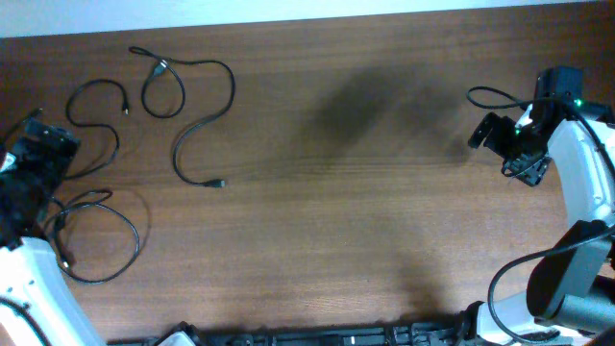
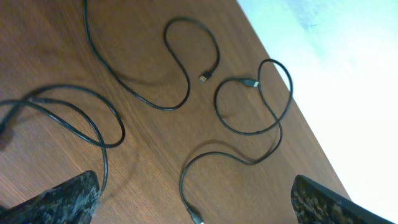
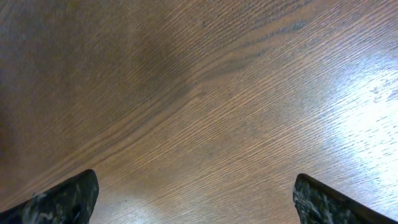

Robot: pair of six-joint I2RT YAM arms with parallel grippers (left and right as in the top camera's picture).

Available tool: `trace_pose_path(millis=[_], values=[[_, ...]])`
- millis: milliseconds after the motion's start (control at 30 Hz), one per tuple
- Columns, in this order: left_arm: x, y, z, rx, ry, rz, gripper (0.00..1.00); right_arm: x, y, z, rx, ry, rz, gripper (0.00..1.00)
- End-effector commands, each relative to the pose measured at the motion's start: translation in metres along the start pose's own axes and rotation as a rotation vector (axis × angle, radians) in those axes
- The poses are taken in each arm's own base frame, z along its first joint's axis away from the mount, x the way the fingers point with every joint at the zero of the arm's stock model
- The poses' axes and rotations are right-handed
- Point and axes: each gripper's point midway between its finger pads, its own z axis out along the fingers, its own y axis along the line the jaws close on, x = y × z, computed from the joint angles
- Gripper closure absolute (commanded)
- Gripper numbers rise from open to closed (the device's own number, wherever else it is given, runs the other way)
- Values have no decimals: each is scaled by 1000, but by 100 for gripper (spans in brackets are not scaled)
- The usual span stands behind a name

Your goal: Untangle cables

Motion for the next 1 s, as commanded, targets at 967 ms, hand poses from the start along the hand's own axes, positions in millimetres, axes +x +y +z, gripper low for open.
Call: trace_pose_path(millis=[967], values=[[175,27,-154,96,166,662,1,-2,-1,1,10,0,3,1]])
